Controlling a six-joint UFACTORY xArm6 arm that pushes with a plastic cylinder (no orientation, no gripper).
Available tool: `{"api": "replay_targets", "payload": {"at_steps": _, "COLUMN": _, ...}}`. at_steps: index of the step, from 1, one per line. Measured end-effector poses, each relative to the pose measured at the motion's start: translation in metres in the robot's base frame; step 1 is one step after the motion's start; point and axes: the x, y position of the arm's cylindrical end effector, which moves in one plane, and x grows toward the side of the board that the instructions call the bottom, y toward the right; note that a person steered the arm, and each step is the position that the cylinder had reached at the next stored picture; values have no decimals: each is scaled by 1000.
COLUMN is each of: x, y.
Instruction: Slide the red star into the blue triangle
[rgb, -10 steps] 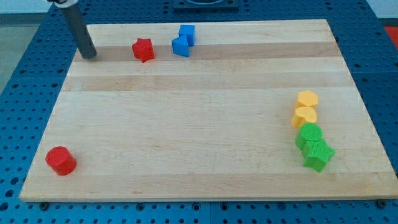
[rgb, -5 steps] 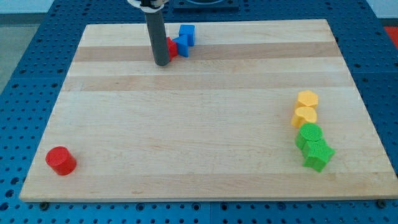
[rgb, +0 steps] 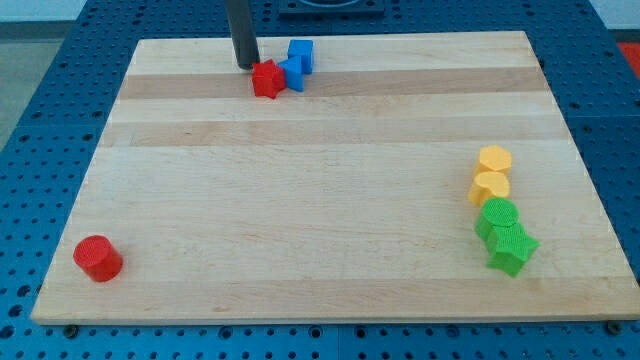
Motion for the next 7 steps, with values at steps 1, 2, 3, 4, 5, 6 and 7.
{"api": "replay_targets", "payload": {"at_steps": 1, "x": 37, "y": 0}}
{"api": "replay_targets", "payload": {"at_steps": 2, "x": 60, "y": 16}}
{"api": "replay_targets", "payload": {"at_steps": 3, "x": 64, "y": 31}}
{"api": "replay_targets", "payload": {"at_steps": 4, "x": 64, "y": 39}}
{"api": "replay_targets", "payload": {"at_steps": 5, "x": 72, "y": 58}}
{"api": "replay_targets", "payload": {"at_steps": 6, "x": 96, "y": 51}}
{"api": "replay_targets", "payload": {"at_steps": 7, "x": 131, "y": 18}}
